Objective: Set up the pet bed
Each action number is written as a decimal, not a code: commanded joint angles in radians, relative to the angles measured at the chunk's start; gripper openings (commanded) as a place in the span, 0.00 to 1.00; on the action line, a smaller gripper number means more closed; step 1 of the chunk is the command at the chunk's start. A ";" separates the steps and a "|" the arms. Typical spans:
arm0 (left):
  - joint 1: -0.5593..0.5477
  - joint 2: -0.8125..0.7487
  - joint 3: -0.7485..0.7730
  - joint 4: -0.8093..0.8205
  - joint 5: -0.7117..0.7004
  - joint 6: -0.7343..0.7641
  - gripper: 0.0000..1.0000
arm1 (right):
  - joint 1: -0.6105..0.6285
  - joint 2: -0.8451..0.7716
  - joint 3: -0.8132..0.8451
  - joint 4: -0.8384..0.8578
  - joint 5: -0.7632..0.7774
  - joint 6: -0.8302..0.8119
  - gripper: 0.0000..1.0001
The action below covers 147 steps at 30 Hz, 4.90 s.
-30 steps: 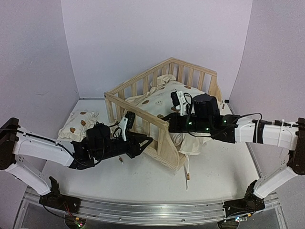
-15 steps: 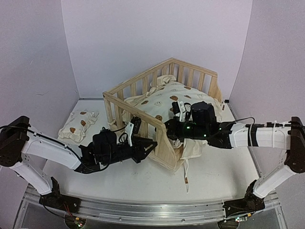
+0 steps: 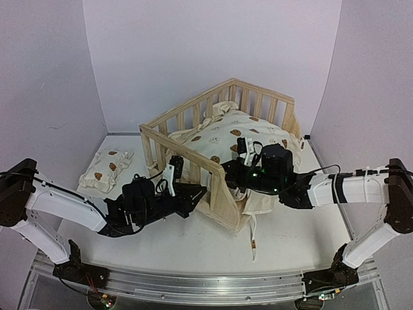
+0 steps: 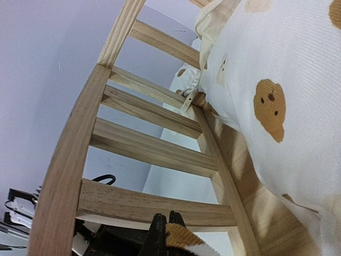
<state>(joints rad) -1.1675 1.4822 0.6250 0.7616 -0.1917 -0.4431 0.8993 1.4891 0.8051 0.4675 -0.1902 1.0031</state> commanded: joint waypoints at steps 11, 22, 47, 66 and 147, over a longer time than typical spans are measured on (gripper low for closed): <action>0.000 -0.005 0.028 0.132 0.032 0.077 0.35 | 0.013 0.029 0.045 0.054 -0.152 0.238 0.00; -0.004 0.083 0.084 0.126 -0.105 0.017 0.20 | 0.025 -0.011 0.043 0.056 -0.162 0.246 0.00; -0.003 -0.134 0.103 -0.349 0.156 0.026 0.00 | -0.007 -0.358 0.162 -0.992 0.001 -0.575 0.60; 0.008 -0.292 0.210 -0.749 0.293 -0.121 0.00 | 0.020 -0.429 -0.589 -0.121 0.153 -0.545 0.76; -0.233 0.067 -0.256 0.402 0.106 -0.078 0.00 | 0.546 -0.216 0.146 -0.810 0.463 -0.399 0.66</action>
<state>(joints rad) -1.3869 1.5784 0.3557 1.1267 -0.1329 -0.4812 1.4425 1.4460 0.9188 -0.0128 0.4706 0.4606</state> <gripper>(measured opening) 0.008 0.606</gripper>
